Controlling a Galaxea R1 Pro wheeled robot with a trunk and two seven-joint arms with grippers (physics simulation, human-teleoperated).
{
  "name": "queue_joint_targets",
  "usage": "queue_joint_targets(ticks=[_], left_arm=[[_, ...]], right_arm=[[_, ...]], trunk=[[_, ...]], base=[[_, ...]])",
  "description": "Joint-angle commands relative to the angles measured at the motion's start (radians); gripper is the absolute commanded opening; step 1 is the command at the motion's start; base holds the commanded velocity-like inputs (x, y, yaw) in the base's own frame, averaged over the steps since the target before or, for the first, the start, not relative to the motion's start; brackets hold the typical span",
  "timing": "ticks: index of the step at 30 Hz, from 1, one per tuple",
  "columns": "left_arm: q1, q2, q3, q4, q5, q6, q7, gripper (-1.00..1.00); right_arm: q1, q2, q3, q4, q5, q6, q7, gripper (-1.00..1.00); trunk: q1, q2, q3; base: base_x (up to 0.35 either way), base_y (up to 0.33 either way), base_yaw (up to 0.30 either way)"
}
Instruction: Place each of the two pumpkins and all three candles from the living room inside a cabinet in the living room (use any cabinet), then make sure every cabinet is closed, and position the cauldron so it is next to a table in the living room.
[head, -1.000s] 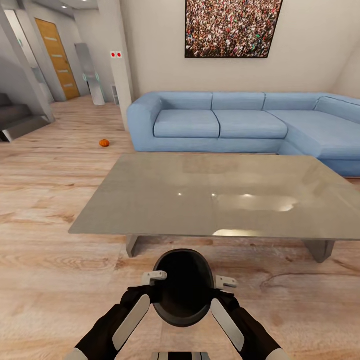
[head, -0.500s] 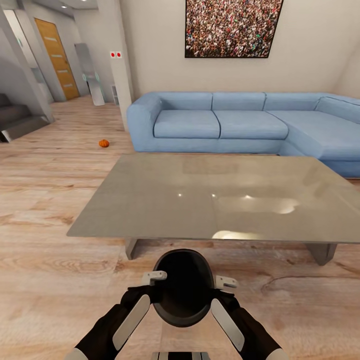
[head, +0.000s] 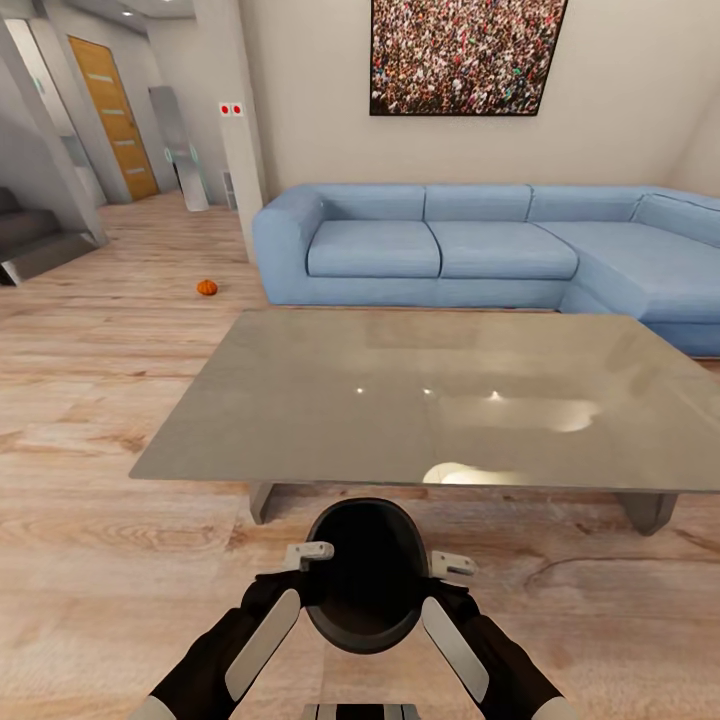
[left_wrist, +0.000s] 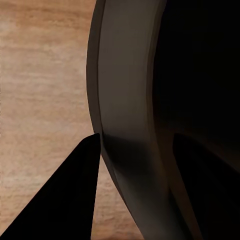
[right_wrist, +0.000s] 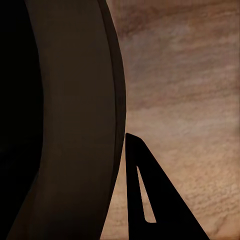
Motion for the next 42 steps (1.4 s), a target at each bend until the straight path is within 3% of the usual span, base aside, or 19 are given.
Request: queue_joint_targets(ticks=[1,16,22,42], left_arm=[[-0.001,0.0,-0.008,-0.056,0.025,-0.008,0.012,-1.0],[-0.001,0.0,-0.008,-0.056,0.024,-0.009,0.012,-1.0],[-0.001,0.0,-0.008,-0.056,0.024,-0.009,0.012,-1.0],[-0.001,0.0,-0.007,-0.056,0.026,-0.009,0.01,-1.0]], right_arm=[[-0.001,-0.002,-0.013,0.001,-0.008,0.014,-0.009,-1.0],[-0.001,-0.003,-0.013,0.001,-0.008,0.014,-0.009,-1.0],[-0.001,-0.002,-0.013,0.001,-0.008,0.014,-0.009,-1.0],[-0.001,-0.003,-0.013,0.001,-0.008,0.014,-0.009,-1.0]], trunk=[[0.0,0.0,-0.001],[0.0,0.0,-0.001],[0.002,-0.002,-0.024],[0.002,-0.002,-0.024]], base=[[0.01,0.0,0.0],[0.001,0.0,0.0],[0.0,0.0,0.0],[0.033,0.0,0.0]])
